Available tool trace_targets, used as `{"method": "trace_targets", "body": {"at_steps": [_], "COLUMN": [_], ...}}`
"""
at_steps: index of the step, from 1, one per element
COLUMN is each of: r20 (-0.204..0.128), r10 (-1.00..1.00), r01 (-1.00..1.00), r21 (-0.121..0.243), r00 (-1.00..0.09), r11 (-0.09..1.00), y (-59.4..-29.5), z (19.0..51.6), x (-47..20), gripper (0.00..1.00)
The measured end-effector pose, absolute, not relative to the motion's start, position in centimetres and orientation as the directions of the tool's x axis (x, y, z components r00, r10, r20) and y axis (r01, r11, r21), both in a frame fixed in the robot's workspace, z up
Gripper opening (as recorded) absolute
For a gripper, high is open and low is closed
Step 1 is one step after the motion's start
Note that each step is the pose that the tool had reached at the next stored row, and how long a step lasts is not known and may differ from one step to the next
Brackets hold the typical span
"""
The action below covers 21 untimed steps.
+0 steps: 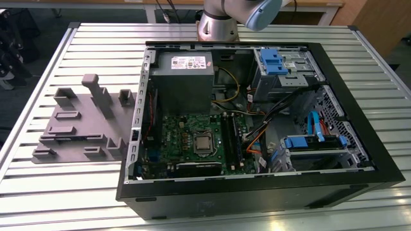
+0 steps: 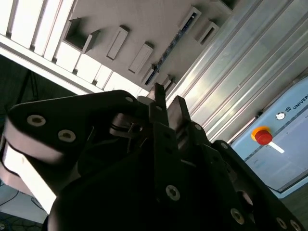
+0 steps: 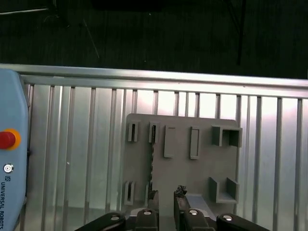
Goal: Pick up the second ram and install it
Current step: 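Pick up the second ram and move it above second insertion slot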
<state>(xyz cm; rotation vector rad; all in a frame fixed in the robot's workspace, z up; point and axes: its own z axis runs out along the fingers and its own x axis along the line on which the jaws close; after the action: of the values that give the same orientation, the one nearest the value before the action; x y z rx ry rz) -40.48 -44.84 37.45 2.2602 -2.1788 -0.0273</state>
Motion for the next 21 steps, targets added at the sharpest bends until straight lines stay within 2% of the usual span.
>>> {"method": "trace_targets", "body": {"at_steps": [1,2,4,5,21], "r20": [-0.011,-0.011,-0.011,-0.011,-0.011], "r10": [-0.999,-0.999,-0.999,-0.999,-1.0], "r01": [-0.999,-0.999,-0.999,-0.999,-1.0], "r21": [0.014,0.013,0.013,0.013,0.011], "r00": [0.037,0.037,0.037,0.037,0.028], "r11": [-0.037,-0.037,-0.037,-0.037,-0.028], "y": [-44.8,-44.8,-44.8,-44.8,-44.8], "z": [37.4,37.4,37.1,37.0,34.9], "x": [-40.5,-40.5,-40.5,-40.5,-40.5], "gripper": [0.23,0.35,0.35,0.41,0.41]}}
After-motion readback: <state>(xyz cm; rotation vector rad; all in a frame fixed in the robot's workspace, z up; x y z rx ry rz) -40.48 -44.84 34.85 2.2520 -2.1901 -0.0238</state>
